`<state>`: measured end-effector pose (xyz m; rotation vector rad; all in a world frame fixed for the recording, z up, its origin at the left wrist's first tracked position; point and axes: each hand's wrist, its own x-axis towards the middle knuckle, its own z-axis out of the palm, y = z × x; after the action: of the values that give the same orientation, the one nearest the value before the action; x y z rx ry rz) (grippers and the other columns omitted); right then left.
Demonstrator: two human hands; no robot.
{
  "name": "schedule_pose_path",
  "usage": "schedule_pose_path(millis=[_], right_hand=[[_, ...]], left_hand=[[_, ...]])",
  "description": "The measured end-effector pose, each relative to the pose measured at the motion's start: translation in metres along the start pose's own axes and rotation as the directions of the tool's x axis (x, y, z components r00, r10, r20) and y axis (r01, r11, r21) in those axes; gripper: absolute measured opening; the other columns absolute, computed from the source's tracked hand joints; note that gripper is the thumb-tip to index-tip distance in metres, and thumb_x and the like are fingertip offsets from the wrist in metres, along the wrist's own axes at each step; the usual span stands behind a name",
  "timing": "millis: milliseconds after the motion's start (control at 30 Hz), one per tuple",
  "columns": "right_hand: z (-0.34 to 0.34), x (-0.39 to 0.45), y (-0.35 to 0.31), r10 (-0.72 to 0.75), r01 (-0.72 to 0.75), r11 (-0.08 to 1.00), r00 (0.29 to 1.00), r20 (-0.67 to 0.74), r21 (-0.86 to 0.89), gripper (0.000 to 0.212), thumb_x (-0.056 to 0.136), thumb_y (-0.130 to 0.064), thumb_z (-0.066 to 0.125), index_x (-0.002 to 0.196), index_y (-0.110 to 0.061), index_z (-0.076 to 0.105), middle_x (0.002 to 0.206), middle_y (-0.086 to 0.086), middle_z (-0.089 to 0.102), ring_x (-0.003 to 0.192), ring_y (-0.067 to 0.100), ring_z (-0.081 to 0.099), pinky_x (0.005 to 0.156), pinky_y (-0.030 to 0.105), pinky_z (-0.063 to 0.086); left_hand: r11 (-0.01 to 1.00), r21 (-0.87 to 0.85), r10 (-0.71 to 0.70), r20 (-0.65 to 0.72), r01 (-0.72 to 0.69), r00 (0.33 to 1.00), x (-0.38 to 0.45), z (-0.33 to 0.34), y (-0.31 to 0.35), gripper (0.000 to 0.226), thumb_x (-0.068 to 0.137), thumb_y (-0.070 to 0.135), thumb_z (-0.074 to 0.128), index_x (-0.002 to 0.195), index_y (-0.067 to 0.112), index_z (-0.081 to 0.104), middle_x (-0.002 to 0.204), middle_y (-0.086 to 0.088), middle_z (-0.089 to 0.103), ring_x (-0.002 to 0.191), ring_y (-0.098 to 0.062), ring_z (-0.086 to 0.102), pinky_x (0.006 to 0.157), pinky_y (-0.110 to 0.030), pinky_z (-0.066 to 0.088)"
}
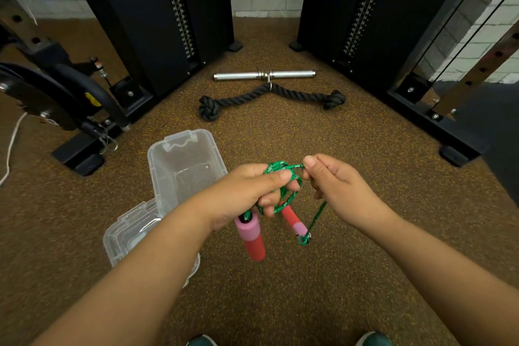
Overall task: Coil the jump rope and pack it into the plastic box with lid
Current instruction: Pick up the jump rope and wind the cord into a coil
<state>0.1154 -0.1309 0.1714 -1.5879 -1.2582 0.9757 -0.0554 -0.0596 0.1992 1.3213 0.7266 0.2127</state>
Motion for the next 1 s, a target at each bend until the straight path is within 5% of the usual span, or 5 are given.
schedule_pose_path(millis=[300, 600, 767, 900, 1000], right_hand=[[0.003, -0.002, 0.009, 0.014, -0.015, 0.999, 1.0, 0.022, 0.051, 0.032, 0.093, -0.042, 0.041, 0.069, -0.031, 0.059, 0.054, -0.005, 0.037, 0.053, 0.017, 0.033, 0.052, 0.034, 0.028], [0.019, -0.016, 0.015, 0.025, 0.01, 0.976, 0.987, 0.158, -0.216, 0.025, 0.097, -0.032, 0.043, 0.077, -0.029, 0.058, 0.049, -0.015, 0.045, 0.046, 0.002, 0.036, 0.049, 0.022, 0.032], [0.03, -0.024, 0.0, -0.079, 0.181, 0.918, 0.956, 0.284, -0.353, 0.023, 0.097, -0.038, 0.041, 0.084, -0.03, 0.059, 0.06, -0.015, 0.051, 0.06, -0.001, 0.049, 0.06, 0.025, 0.04], [0.032, -0.025, -0.013, -0.134, 0.225, 0.932, 0.942, 0.308, -0.284, 0.023, 0.096, -0.037, 0.044, 0.086, -0.027, 0.061, 0.064, -0.009, 0.055, 0.065, -0.001, 0.052, 0.064, 0.026, 0.044], [0.027, -0.022, -0.02, -0.153, 0.19, 0.972, 0.957, 0.246, -0.136, 0.021, 0.095, -0.032, 0.047, 0.084, -0.024, 0.063, 0.075, -0.003, 0.064, 0.072, -0.008, 0.052, 0.069, 0.023, 0.045]], left_hand=[[0.897, -0.43, 0.057, -0.125, -0.106, 0.991, -0.002, -0.006, 0.01, 0.025, 0.085, 0.039, 0.047, 0.079, 0.015, 0.053, 0.043, 0.01, 0.033, 0.048, -0.011, 0.04, 0.054, -0.019, 0.037], [0.672, -0.694, 0.03, -0.323, -0.259, 0.946, 0.0, -0.015, 0.016, 0.028, 0.098, 0.034, 0.04, 0.082, 0.017, 0.056, 0.05, 0.01, 0.047, 0.051, -0.008, 0.048, 0.056, -0.017, 0.044], [0.874, -0.425, 0.078, -0.358, -0.236, 0.93, 0.002, -0.015, 0.01, 0.041, 0.1, 0.039, 0.029, 0.119, 0.014, 0.056, 0.091, 0.004, 0.074, 0.081, -0.011, 0.06, 0.084, -0.029, 0.041], [0.986, 0.167, 0.081, -0.351, -0.023, 0.933, -0.002, -0.005, 0.003, 0.054, 0.1, 0.047, 0.02, 0.094, 0.033, 0.071, 0.101, 0.008, 0.073, 0.092, -0.005, 0.061, 0.076, -0.03, 0.039], [0.933, 0.357, 0.081, -0.354, 0.055, 0.932, -0.003, -0.006, -0.006, 0.059, 0.089, 0.068, 0.02, 0.093, 0.036, 0.069, 0.096, 0.007, 0.067, 0.098, -0.015, 0.056, 0.096, -0.042, 0.044]])
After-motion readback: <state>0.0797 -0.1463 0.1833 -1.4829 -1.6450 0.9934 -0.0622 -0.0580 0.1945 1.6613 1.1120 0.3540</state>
